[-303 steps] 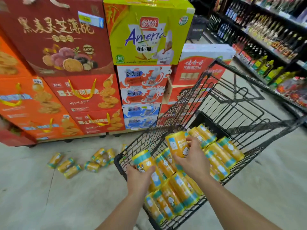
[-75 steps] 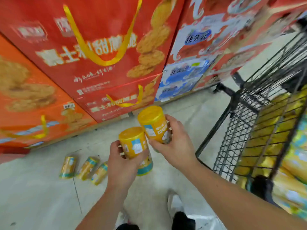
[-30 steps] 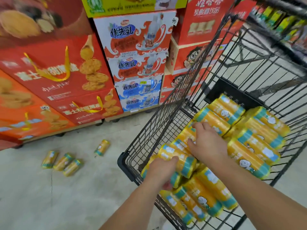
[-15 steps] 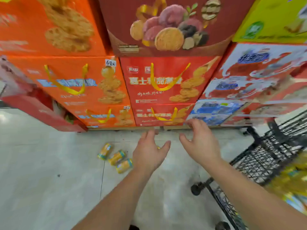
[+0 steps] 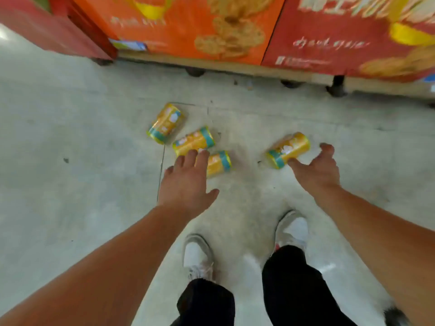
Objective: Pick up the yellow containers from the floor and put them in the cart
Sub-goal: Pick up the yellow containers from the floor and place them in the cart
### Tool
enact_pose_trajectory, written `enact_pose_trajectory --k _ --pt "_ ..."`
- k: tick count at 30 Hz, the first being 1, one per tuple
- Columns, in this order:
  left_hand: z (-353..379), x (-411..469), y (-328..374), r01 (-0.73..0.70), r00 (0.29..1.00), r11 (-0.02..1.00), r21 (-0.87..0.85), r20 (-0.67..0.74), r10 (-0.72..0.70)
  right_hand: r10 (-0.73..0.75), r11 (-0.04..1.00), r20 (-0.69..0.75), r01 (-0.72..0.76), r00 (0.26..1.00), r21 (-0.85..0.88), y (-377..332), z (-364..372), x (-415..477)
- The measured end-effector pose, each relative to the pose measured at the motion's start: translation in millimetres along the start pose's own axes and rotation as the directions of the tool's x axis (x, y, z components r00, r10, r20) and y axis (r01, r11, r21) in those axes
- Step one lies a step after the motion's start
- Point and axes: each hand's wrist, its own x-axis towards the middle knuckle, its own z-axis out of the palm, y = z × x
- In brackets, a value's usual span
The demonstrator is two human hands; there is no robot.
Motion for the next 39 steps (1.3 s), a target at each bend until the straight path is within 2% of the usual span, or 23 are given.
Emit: enact_pose_trajectory --k 4,8,13,16,21,27,33,39 --pt "101.9 68.5 -14.7 -0.008 0.999 1.000 0.005 0.040 0.008 0.160 0.976 -0.074 -0.147 0.984 0.159 21.4 77.5 89.6" --pt "164.4 104.5 -19.7 0.025 0.996 0.997 0.068 0.085 -0.030 0.321 0.888 -0.029 -0.290 0.947 0.358 30.7 112.4 139.2" --pt "182.2 124.3 -19.2 0.054 0.998 0.982 0.180 -0.042 -0.048 0.332 0.853 -0.047 -0.279 0.942 0.441 36.7 123.2 150.0" --pt "168.2 123.8 -12.3 0.081 0.996 0.988 0.132 0.035 -0.086 0.266 0.878 -0.033 -0.228 0.963 0.421 37.8 108.7 134.1" --pt "100.7 72.0 25.9 0.144 0.989 0.983 -0.118 0.041 -0.140 0.067 0.934 -0.020 -0.056 0.998 0.353 33.4 53.5 65.2" --pt "-35.3 -24.5 85.1 0.238 0.970 0.832 -0.501 0.076 -0.232 -0.107 0.902 -0.035 0.112 0.994 0.417 -4.7 -52.2 -58.8" --pt "-190.9 -129.3 155.8 0.061 0.988 0.645 -0.761 -0.047 -0.149 -0.279 0.818 -0.168 0.325 0.946 0.475 -42.7 -214.8 -207.3" --pt "-317.4 -242.1 294.7 -0.199 0.968 0.459 -0.866 -0.245 -0.043 -0.409 0.751 -0.383 0.544 0.828 0.373 -16.6 -404.4 -317.0"
